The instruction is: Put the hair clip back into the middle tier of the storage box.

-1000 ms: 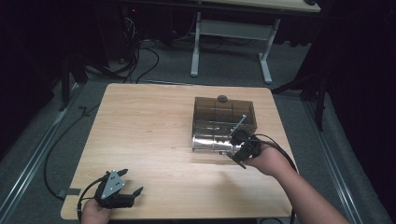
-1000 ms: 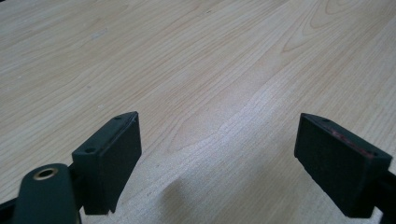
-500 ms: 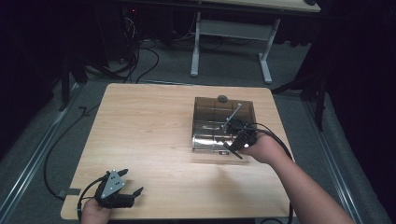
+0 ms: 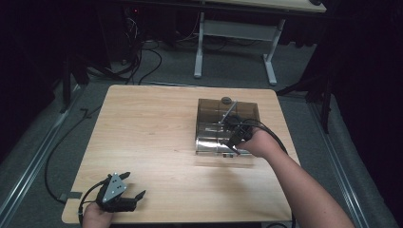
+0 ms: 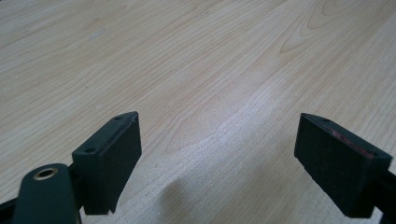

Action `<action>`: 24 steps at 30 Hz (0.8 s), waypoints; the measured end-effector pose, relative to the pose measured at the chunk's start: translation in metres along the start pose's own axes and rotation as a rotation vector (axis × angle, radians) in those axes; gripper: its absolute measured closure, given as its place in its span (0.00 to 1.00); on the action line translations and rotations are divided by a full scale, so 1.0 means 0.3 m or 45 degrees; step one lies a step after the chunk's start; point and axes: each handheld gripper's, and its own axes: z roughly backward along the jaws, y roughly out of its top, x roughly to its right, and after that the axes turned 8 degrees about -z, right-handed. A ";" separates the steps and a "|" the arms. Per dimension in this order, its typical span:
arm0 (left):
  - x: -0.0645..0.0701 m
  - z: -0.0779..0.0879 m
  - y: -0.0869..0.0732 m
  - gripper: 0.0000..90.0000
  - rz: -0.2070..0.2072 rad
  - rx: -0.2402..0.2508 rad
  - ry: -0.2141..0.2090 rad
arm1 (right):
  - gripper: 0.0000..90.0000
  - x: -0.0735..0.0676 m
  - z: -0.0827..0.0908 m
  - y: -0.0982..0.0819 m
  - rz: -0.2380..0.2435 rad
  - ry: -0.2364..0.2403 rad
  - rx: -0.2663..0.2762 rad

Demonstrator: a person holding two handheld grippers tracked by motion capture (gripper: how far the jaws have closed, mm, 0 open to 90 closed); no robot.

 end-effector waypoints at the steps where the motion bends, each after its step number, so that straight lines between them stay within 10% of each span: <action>1: 0.000 0.000 0.000 0.17 0.000 -0.001 0.000 | 0.91 0.002 -0.005 0.006 0.011 -0.002 0.000; 24: 0.002 0.001 0.000 0.17 0.000 0.001 0.008 | 0.91 0.040 -0.090 0.050 -0.006 -0.014 -0.013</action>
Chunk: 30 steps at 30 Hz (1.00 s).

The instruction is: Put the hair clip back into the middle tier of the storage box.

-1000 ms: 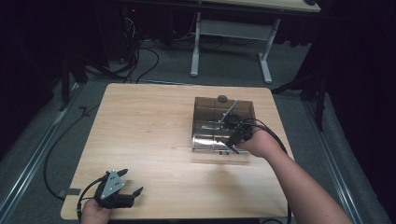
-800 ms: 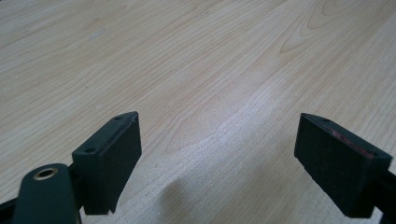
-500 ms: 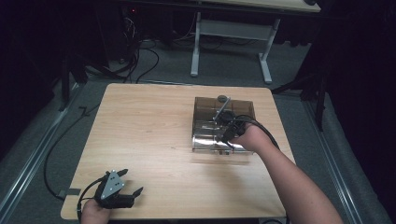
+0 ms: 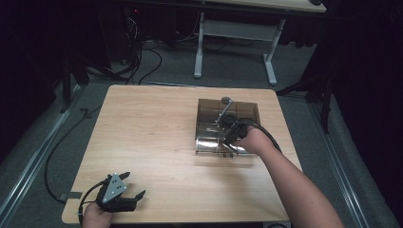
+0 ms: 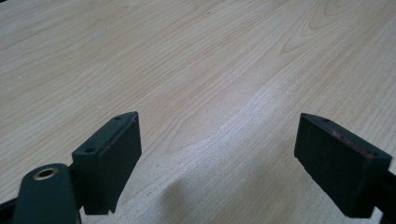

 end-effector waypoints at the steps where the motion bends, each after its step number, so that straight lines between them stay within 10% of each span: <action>1: 0.000 0.000 0.000 0.17 0.000 0.000 0.000 | 0.91 0.000 0.000 0.000 0.000 0.000 0.000; 19: 0.000 0.000 0.000 0.17 -0.001 0.000 0.001 | 0.85 0.006 -0.050 -0.004 -0.014 0.005 -0.023; 30: 0.000 -0.001 0.000 0.17 -0.001 -0.005 0.007 | 0.80 -0.012 0.027 -0.022 -0.046 0.017 0.055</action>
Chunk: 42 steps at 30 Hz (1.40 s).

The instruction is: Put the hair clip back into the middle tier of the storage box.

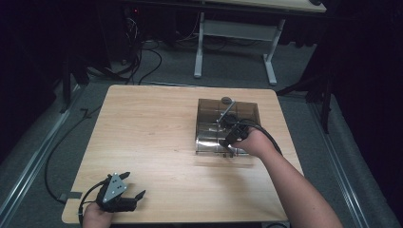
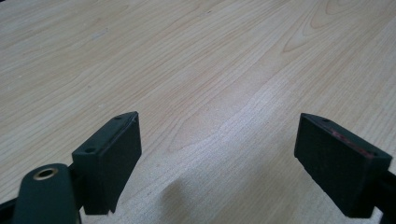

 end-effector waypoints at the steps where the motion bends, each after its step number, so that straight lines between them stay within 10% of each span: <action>1: 0.000 0.000 0.000 0.17 -0.002 0.000 0.002 | 0.80 0.000 0.000 0.000 0.000 0.000 0.000; 32: 0.000 -0.002 0.000 0.17 0.004 0.002 -0.004 | 0.77 -0.083 0.078 -0.186 -0.060 0.008 0.151; 42: 0.002 0.003 -0.001 0.17 0.004 0.019 0.015 | 0.69 -0.107 0.038 -0.296 -0.093 0.013 0.339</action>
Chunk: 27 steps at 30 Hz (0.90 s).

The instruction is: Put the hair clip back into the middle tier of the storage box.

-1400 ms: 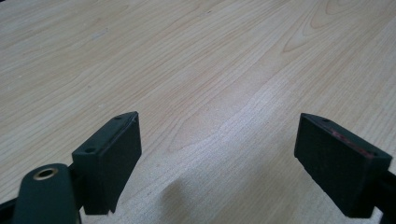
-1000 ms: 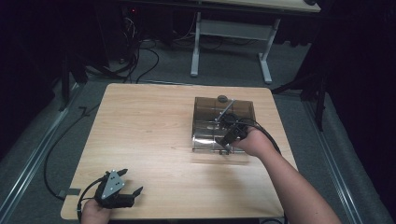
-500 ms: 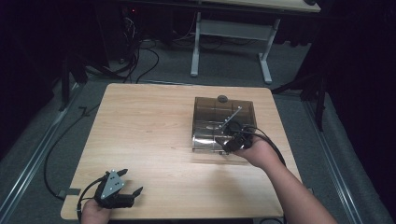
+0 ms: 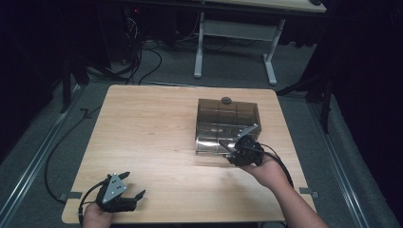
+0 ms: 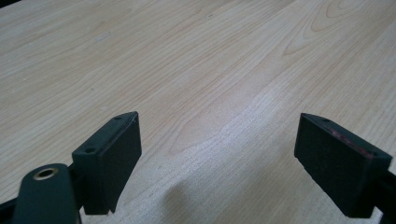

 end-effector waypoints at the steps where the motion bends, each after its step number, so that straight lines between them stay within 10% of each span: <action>1: 0.000 0.000 0.000 0.17 0.000 0.001 0.002 | 0.68 0.001 -0.001 -0.010 0.001 0.004 0.019; 27: 0.002 0.004 -0.002 0.17 0.010 0.013 0.029 | 0.56 -0.048 -0.111 -0.385 -0.104 0.024 0.509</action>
